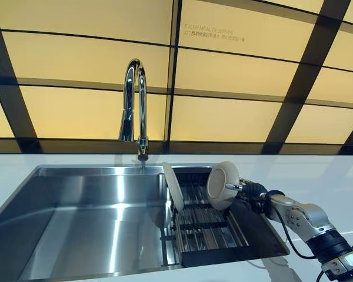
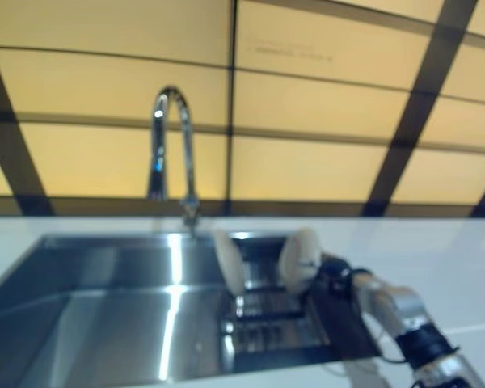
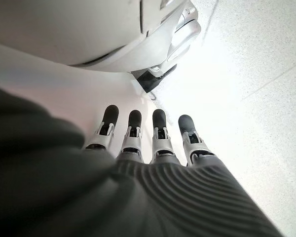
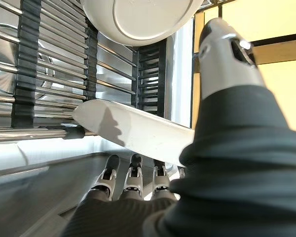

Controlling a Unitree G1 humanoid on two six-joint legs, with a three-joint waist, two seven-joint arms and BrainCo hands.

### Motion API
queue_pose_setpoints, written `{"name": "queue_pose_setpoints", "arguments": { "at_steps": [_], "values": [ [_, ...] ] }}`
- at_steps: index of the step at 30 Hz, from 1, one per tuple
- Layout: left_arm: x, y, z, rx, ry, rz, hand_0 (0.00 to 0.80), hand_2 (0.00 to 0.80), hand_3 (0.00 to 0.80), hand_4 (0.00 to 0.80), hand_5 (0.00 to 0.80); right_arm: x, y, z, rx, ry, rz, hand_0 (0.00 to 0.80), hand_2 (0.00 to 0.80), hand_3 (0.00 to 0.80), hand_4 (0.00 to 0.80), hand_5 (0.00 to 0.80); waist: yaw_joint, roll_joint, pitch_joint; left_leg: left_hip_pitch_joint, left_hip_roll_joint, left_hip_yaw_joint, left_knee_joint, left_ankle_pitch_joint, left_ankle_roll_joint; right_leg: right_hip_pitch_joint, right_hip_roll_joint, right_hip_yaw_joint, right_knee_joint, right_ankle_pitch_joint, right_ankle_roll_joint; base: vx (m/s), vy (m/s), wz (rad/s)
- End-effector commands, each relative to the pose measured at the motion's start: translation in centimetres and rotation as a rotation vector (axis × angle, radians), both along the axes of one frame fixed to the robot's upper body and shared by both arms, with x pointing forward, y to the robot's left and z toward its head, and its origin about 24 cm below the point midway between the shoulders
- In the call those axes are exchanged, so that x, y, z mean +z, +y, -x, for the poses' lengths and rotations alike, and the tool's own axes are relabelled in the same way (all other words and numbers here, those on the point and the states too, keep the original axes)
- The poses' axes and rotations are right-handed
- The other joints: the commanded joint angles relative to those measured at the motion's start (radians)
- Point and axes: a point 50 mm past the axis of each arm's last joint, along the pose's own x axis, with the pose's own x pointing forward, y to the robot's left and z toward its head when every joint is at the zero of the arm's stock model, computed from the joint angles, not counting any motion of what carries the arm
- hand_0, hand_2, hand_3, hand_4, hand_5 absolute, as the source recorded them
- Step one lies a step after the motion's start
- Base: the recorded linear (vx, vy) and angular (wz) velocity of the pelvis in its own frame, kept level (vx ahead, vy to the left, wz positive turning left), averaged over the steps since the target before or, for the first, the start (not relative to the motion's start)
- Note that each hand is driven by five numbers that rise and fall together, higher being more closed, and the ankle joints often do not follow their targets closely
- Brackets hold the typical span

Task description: Take plates into dishwasher

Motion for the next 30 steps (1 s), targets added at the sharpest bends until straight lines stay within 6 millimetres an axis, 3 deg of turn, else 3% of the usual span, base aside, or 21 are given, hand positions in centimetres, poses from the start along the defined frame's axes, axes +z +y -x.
{"name": "queue_pose_setpoints", "arguments": {
  "at_steps": [1,20,21,23,24,26,27,28,30],
  "values": [
    [1.2,0.9,-4.3,-0.055,-0.110,-0.046,0.000,0.000,0.000,0.000,0.000,3.7,1.2,-2.1,-0.008,-0.145,-0.070,0.000,0.000,0.000,0.000,0.000,0.026,0.006,0.019,0.038,-0.031,0.005,0.005,-0.110,0.023,-0.021,-0.028,-0.061,0.084,-0.049,0.080,0.006,0.005,0.03],
    [1.3,0.8,-4.7,-0.067,-0.112,-0.036,0.000,0.000,0.000,0.000,0.000,3.6,-0.2,-3.2,-0.148,-0.113,0.009,0.000,0.000,0.000,0.000,0.000,0.040,0.013,0.036,0.041,-0.031,-0.006,0.005,-0.111,0.028,-0.029,-0.034,-0.057,0.105,-0.052,0.084,0.000,0.000,0.00],
    [1.3,0.7,-4.8,-0.069,-0.113,-0.035,0.000,0.000,0.000,0.000,0.000,3.6,-0.3,-3.3,-0.158,-0.110,0.015,0.056,0.056,0.056,0.056,0.056,0.042,0.013,0.038,0.041,-0.031,-0.007,0.006,-0.112,0.029,-0.029,-0.035,-0.058,0.107,-0.053,0.085,0.000,0.000,0.00],
    [1.3,0.7,-4.8,-0.070,-0.115,-0.033,0.000,0.000,0.000,0.000,0.000,3.7,-0.4,-3.5,-0.180,-0.105,0.027,0.245,0.245,0.245,0.245,0.245,0.045,0.013,0.040,0.042,-0.029,-0.006,0.007,-0.114,0.029,-0.030,-0.036,-0.058,0.112,-0.054,0.086,0.000,0.000,0.00],
    [1.3,0.6,-4.9,-0.071,-0.115,-0.032,0.000,0.000,0.000,0.000,0.000,3.8,-0.6,-3.6,-0.186,-0.103,0.030,0.411,0.411,0.411,0.411,0.411,0.046,0.013,0.040,0.042,-0.029,-0.007,0.008,-0.114,0.029,-0.031,-0.037,-0.056,0.114,-0.055,0.086,0.000,0.000,0.00],
    [1.3,0.6,-5.0,-0.073,-0.115,-0.031,0.000,0.000,0.000,0.000,0.000,3.9,-0.8,-3.8,-0.196,-0.098,0.042,0.656,0.656,0.656,0.656,0.656,0.049,0.012,0.042,0.041,-0.028,-0.007,0.010,-0.115,0.030,-0.033,-0.038,-0.056,0.118,-0.055,0.087,0.000,0.000,0.00],
    [1.3,0.6,-5.0,-0.076,-0.115,-0.031,0.000,0.000,0.000,0.000,0.000,4.0,-0.9,-3.9,-0.203,-0.098,0.038,0.703,0.703,0.703,0.703,0.703,0.051,0.012,0.043,0.041,-0.028,-0.008,0.010,-0.115,0.030,-0.033,-0.039,-0.057,0.119,-0.055,0.087,0.000,0.000,0.00],
    [1.3,0.6,-5.0,-0.077,-0.116,-0.032,0.000,0.000,0.000,0.000,0.000,4.2,-1.0,-4.0,-0.211,-0.100,0.042,0.800,0.800,0.800,0.800,0.800,0.053,0.011,0.045,0.042,-0.028,-0.009,0.012,-0.115,0.030,-0.033,-0.039,-0.057,0.121,-0.055,0.088,0.000,0.000,0.00],
    [1.4,0.7,-5.1,-0.078,-0.116,-0.033,0.000,0.000,0.000,0.000,0.000,4.4,-1.3,-4.1,-0.223,-0.103,0.051,0.800,0.800,0.800,0.800,0.800,0.055,0.011,0.047,0.044,-0.027,-0.009,0.013,-0.117,0.030,-0.032,-0.040,-0.057,0.123,-0.055,0.088,0.000,0.000,0.00]
  ]
}}
